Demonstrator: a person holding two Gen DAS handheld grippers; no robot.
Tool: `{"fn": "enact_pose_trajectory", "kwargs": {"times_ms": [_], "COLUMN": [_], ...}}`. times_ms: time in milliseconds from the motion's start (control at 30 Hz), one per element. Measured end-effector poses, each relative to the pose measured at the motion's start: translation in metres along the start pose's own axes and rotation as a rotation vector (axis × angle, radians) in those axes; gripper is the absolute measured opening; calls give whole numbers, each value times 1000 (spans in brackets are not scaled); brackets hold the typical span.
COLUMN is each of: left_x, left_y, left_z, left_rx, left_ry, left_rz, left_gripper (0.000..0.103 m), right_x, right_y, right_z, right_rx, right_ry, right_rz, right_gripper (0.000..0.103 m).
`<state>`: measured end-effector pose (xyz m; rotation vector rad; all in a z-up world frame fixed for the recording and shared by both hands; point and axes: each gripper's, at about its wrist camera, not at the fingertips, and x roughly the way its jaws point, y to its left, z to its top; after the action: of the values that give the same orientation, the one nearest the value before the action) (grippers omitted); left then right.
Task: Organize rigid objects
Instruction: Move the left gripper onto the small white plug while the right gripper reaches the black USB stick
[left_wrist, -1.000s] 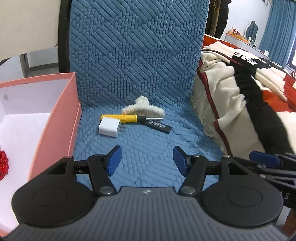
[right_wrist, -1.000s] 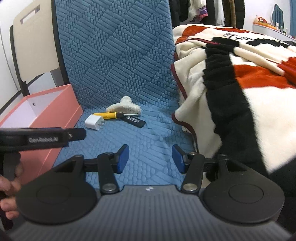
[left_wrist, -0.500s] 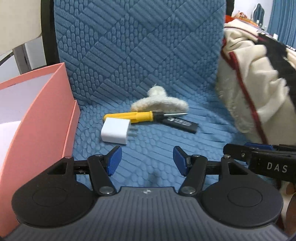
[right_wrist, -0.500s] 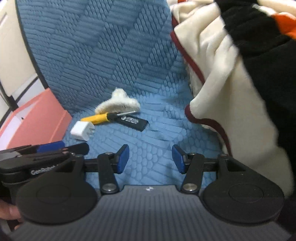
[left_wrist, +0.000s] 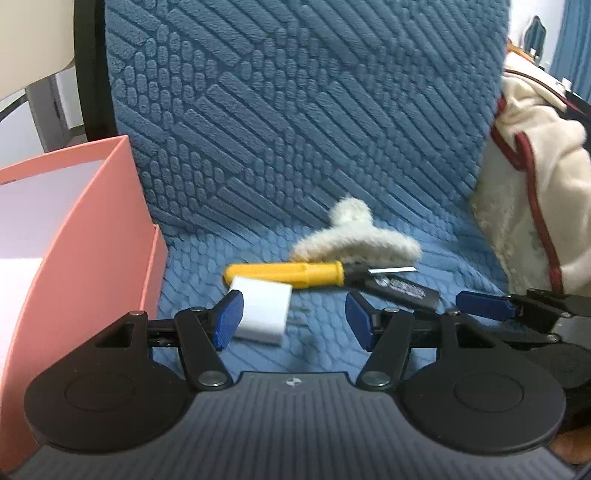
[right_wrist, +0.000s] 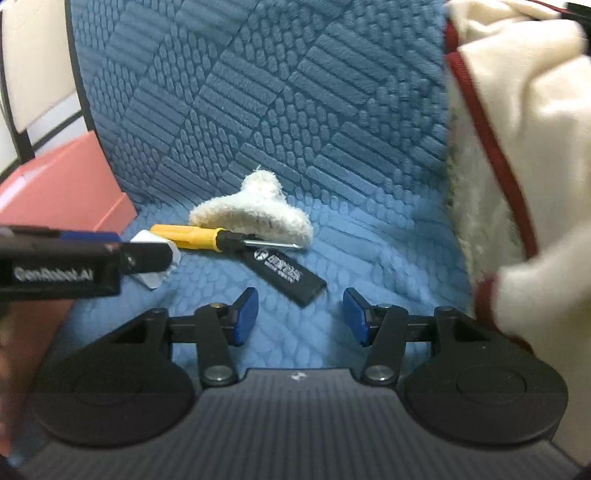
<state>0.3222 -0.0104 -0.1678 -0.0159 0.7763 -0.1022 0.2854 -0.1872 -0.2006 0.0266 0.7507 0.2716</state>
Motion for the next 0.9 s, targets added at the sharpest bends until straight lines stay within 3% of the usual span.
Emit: {"fn": "enact_pose_trajectory", "kwargs": {"times_ms": [433,567,667,900], "left_x": [17,18,20,18], "left_y": [7,6,3,4], "left_z": [6,7,7,8], "left_rx": [-10,-13,2,-19], "left_ry": [28,28,28,26], "left_rz": [55,54,61,25], "left_gripper": [68,72,75,77], "right_x": [27,30,30,22], "right_y": [-1,6,7,9], "right_z": [16,16,17,15], "right_rx": [-80,-129,-147,-138], "right_ry": [-2,14,25,54], "right_rz": [17,2,1,0], "right_gripper": [53,49,38,33]}}
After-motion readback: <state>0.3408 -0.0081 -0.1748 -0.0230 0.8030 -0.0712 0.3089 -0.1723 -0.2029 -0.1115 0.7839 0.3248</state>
